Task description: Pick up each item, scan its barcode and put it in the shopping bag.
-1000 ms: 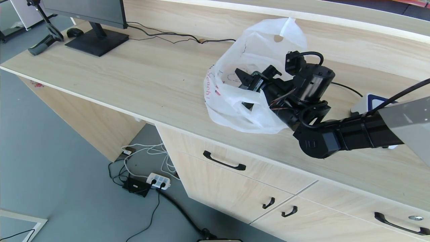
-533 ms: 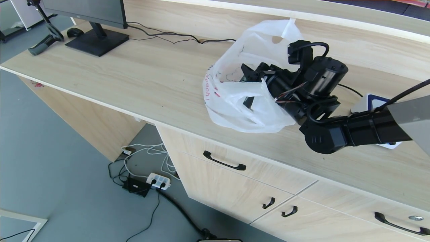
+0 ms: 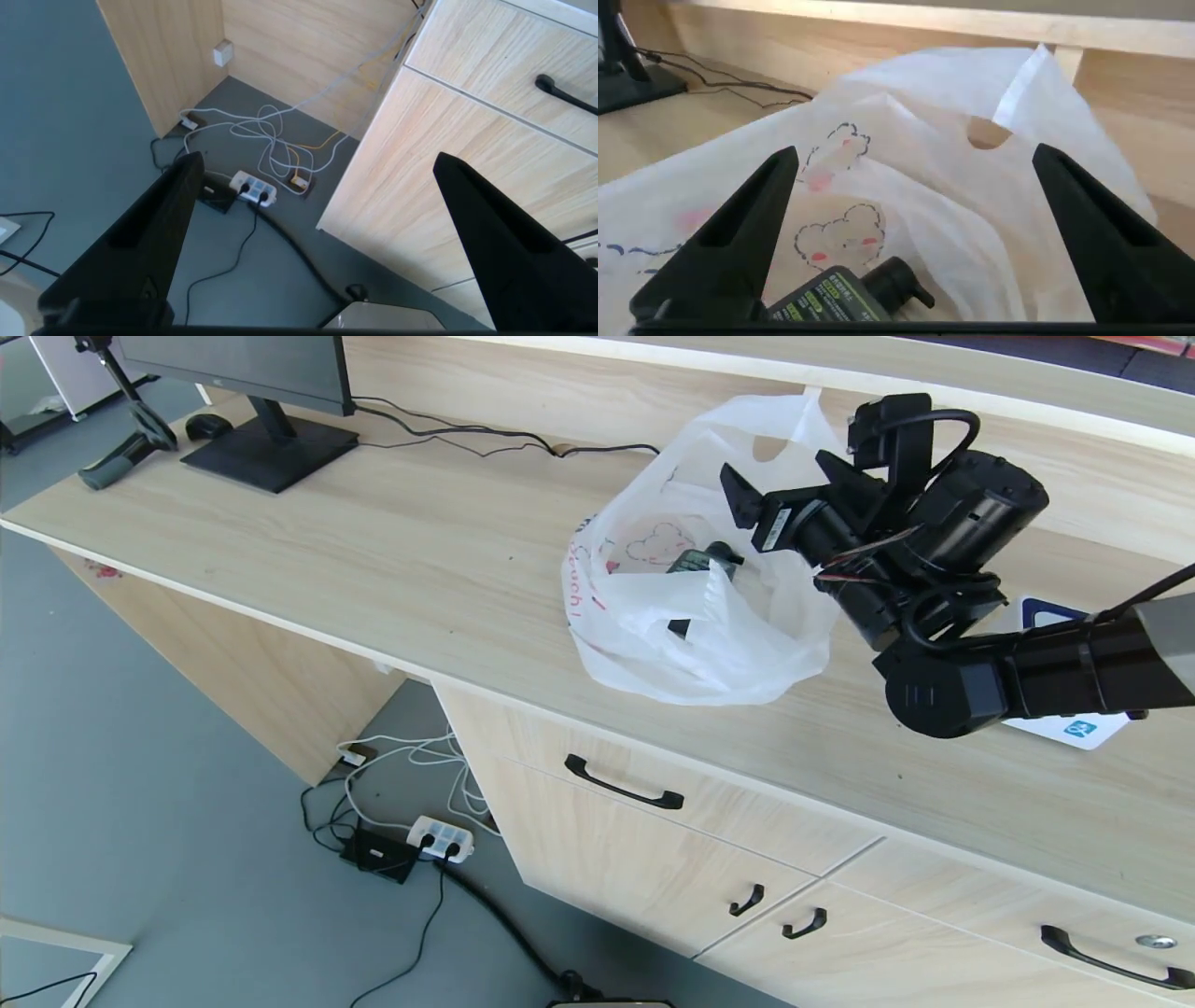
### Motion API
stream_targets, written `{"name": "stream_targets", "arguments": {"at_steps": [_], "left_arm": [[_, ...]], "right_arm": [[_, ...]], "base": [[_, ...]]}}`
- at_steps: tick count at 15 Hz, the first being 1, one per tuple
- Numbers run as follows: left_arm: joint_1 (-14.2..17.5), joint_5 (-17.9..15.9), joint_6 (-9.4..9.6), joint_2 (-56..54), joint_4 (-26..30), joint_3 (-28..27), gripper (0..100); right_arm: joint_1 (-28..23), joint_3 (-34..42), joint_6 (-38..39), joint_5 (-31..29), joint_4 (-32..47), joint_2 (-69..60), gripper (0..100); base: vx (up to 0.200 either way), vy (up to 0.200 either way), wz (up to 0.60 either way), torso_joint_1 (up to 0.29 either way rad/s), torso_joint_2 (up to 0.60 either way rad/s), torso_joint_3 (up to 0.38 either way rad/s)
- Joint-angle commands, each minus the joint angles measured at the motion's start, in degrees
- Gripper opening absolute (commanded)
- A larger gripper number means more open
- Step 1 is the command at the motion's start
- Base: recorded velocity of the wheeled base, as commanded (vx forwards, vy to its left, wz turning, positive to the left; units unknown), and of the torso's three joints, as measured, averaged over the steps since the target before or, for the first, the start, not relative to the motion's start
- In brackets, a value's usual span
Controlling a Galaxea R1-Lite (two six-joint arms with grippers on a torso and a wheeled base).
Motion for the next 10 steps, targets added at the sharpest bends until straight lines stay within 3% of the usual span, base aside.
{"name": "stream_targets", "arguments": {"at_steps": [1,2,4,6,9,10], "left_arm": [[0.0,0.0,-0.02,0.0,-0.1,0.0,100],[0.0,0.0,-0.02,0.0,0.0,0.0,100],[0.0,0.0,-0.10,0.0,-0.1,0.0,100],[0.0,0.0,-0.02,0.0,0.0,0.0,100],[0.0,0.0,-0.02,0.0,0.0,0.0,100],[0.0,0.0,-0.02,0.0,-0.1,0.0,100]], "right_arm": [[0.7,0.2,-3.1,-1.3,-5.4,-0.7,100],[2.5,0.5,-3.3,-2.2,-10.7,-0.7,100],[4.7,1.4,-3.8,-2.4,-13.8,-3.6,100],[6.0,6.9,-5.7,-2.5,-13.6,-8.3,100],[7.9,23.9,-5.8,-3.8,-13.8,-15.3,100],[8.0,33.6,-5.5,-5.6,-14.5,-18.8,100]], "base": [[0.000,0.000,0.00,0.000,0.00,0.000],[0.000,0.000,0.00,0.000,0.00,0.000],[0.000,0.000,0.00,0.000,0.00,0.000],[0.000,0.000,0.00,0.000,0.00,0.000],[0.000,0.000,0.00,0.000,0.00,0.000],[0.000,0.000,0.00,0.000,0.00,0.000]]}}
